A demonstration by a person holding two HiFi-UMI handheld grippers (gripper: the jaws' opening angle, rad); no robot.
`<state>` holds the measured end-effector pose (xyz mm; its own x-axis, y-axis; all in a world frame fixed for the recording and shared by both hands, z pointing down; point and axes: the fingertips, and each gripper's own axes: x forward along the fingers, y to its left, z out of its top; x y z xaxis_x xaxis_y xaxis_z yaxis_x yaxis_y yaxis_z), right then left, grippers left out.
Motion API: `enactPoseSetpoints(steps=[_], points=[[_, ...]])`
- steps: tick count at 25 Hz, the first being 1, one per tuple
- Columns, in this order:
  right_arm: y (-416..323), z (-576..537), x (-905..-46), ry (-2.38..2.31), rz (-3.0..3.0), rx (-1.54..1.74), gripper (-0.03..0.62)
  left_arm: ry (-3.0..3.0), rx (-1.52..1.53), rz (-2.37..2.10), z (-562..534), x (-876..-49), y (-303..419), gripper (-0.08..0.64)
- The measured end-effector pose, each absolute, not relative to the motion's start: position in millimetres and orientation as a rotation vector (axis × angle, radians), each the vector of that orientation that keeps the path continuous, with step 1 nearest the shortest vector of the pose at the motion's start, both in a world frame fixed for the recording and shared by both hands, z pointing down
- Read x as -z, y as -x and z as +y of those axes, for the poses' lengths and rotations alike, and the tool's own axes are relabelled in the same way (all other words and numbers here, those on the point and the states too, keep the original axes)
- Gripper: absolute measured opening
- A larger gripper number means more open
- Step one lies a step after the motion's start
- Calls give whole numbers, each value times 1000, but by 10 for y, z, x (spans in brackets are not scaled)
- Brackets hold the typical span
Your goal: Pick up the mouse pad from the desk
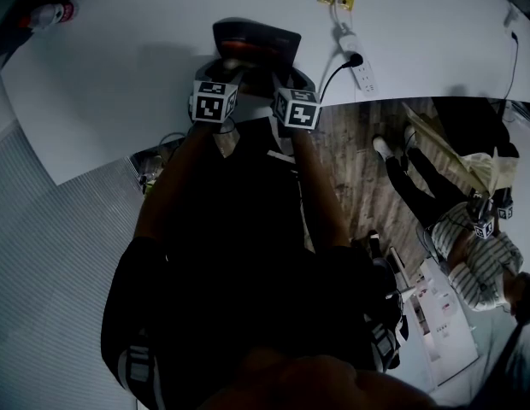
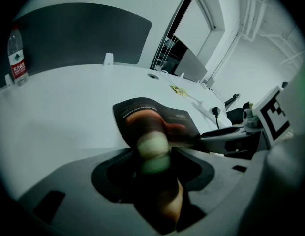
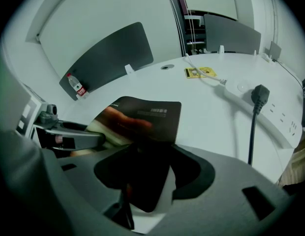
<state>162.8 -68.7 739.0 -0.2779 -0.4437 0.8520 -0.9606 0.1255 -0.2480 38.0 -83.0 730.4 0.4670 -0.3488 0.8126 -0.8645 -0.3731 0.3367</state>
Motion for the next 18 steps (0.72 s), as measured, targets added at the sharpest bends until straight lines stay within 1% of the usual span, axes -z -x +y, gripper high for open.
enactPoseSetpoints(steps=[18], points=[[-1365,-650,-7404,-1275,-1841,-1097,195,-1927,-836,-1029,-824,-7304,-358,212]])
